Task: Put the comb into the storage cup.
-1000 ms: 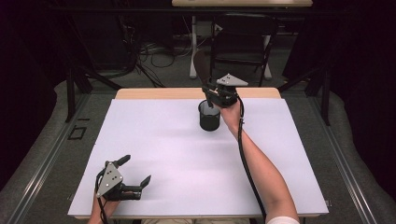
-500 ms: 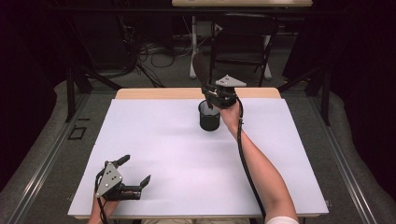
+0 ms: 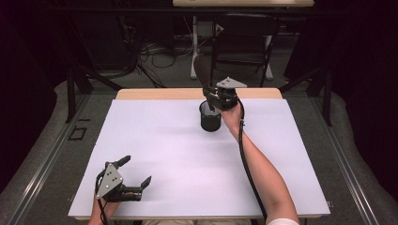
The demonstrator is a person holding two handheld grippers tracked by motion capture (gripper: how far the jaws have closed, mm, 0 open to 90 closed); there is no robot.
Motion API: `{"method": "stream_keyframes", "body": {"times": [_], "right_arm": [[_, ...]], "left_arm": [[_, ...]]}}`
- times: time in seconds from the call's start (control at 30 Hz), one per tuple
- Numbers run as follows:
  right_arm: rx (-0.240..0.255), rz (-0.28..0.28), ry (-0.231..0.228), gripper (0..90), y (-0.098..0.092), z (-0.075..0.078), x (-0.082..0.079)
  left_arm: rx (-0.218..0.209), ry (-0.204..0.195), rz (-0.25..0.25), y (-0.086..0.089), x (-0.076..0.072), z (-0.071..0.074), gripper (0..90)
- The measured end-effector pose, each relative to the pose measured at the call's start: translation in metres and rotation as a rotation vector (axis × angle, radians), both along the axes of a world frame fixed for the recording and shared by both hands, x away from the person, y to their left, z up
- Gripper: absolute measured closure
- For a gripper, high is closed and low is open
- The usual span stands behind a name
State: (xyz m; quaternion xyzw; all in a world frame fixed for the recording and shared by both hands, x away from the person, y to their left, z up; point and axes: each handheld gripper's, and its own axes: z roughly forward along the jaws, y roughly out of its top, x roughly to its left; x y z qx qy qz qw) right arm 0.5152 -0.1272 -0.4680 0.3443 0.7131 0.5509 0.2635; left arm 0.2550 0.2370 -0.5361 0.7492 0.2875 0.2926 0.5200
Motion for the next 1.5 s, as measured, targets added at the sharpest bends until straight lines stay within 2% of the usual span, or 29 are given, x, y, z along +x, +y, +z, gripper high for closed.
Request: {"method": "stream_keyframes", "body": {"times": [1.1, 1.5], "right_arm": [[-0.029, -0.007, 0.048, 72.3, -0.002, -0.019, -0.003], [-0.043, -0.01, 0.055, 72.2, -0.001, -0.019, -0.004]], "left_arm": [[0.0, -0.001, -0.008, -0.001, 0.0, 0.0, 1.4], [0.003, 0.001, -0.009, -0.001, 0.0, 0.0, 1.4]]}}
